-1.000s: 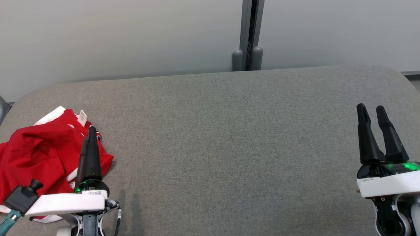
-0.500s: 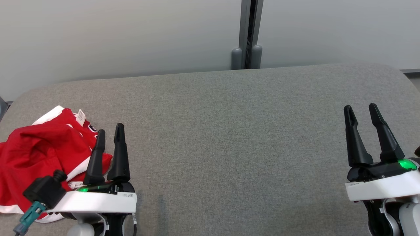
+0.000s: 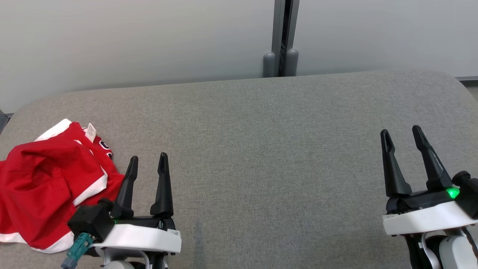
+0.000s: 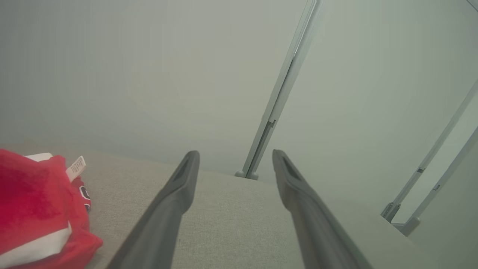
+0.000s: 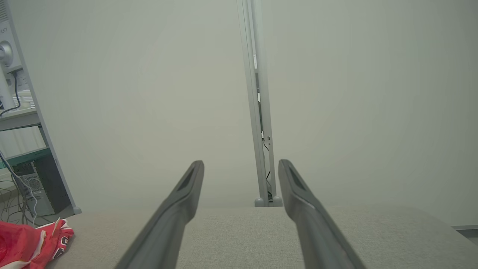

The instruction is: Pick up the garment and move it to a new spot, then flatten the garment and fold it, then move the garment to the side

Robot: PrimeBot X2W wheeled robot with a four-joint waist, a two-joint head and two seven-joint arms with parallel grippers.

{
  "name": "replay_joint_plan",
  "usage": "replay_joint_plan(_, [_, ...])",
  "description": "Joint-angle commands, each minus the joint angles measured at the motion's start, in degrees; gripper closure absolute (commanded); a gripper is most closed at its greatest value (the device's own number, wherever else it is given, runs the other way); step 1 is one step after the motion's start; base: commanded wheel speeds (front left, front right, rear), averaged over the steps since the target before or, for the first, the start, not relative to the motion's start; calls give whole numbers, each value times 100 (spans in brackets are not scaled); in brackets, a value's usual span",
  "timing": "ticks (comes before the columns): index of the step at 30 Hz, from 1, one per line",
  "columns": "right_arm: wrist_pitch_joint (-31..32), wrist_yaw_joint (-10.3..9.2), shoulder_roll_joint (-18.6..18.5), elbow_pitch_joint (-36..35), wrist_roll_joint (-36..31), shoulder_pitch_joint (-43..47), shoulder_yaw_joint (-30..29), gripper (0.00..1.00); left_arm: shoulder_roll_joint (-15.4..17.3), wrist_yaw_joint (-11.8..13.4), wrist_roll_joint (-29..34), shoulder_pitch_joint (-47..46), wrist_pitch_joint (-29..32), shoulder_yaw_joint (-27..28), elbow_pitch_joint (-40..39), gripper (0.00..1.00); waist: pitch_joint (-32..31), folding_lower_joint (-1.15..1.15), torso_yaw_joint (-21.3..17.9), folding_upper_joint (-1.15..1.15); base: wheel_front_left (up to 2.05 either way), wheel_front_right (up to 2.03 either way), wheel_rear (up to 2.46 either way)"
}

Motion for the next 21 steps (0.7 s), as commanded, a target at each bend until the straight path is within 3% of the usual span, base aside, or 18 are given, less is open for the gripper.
replay_joint_plan(1, [-78,1,-7,-11,-185,-46,11,0,23,105,267,-118,-53,-46,-46,0,23,0,4,0,0,0,0])
replay_joint_plan(9, [-194,1,71,104,-531,-106,29,0,29,387,880,-81,-152,-286,33,0,66,0,6,0,0,0,0])
replay_joint_plan(21, [-333,1,163,753,-636,-61,107,0,32,438,894,44,-256,-336,350,0,48,0,10,0,0,0,0])
